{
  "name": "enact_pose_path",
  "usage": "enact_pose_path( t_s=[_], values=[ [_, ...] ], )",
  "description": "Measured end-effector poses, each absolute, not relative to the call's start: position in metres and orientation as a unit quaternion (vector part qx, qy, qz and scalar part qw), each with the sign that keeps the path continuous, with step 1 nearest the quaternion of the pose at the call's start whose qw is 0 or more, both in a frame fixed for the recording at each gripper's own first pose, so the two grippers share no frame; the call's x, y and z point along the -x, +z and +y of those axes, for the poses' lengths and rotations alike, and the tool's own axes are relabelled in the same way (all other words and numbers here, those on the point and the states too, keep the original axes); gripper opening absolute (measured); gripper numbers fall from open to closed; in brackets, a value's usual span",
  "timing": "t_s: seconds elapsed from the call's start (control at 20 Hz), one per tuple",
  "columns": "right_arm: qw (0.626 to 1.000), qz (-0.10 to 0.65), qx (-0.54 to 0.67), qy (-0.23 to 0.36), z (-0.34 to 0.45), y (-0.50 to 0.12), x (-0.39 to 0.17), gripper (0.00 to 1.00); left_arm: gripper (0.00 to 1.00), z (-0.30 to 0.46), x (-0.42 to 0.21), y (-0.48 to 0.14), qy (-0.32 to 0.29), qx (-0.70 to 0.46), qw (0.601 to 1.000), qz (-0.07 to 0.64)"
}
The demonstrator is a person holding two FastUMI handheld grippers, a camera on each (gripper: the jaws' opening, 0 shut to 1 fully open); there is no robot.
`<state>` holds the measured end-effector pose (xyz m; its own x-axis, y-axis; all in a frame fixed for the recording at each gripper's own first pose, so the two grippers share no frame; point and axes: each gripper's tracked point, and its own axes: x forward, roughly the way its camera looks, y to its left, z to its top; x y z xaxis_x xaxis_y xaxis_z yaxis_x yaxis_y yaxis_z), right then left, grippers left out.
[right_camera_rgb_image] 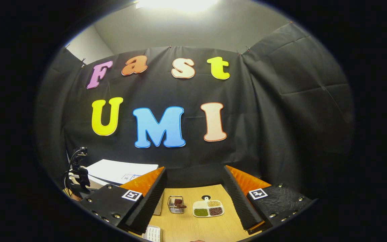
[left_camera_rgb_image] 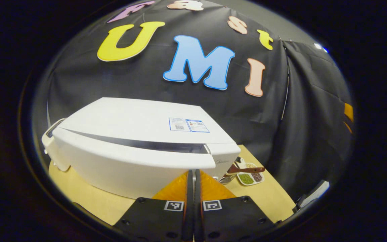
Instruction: Open the microwave oven with the left hand, put the food in, and close the microwave oven.
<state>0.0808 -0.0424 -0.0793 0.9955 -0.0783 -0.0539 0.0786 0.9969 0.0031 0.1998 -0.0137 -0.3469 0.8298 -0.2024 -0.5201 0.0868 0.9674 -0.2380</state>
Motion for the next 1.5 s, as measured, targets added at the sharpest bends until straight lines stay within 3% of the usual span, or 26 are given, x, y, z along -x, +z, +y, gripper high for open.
enact_pose_path(
  t_s=[0.6,1.3,1.5],
  values=[
    [0.999,0.036,-0.003,-0.041,-0.049,-0.085,-0.086,0.99,0.06,-0.014,-0.216,-0.352,-0.058,0.091,0.953,0.283],
    [0.999,0.045,-0.006,0.004,-0.043,-0.095,-0.099,0.99,0.07,-0.010,-0.225,-0.356,-0.055,0.025,0.956,0.288],
    [0.998,0.051,-0.016,0.028,-0.040,-0.097,-0.107,0.99,0.07,-0.005,-0.224,-0.315,-0.031,0.006,0.970,0.243]
  ],
)
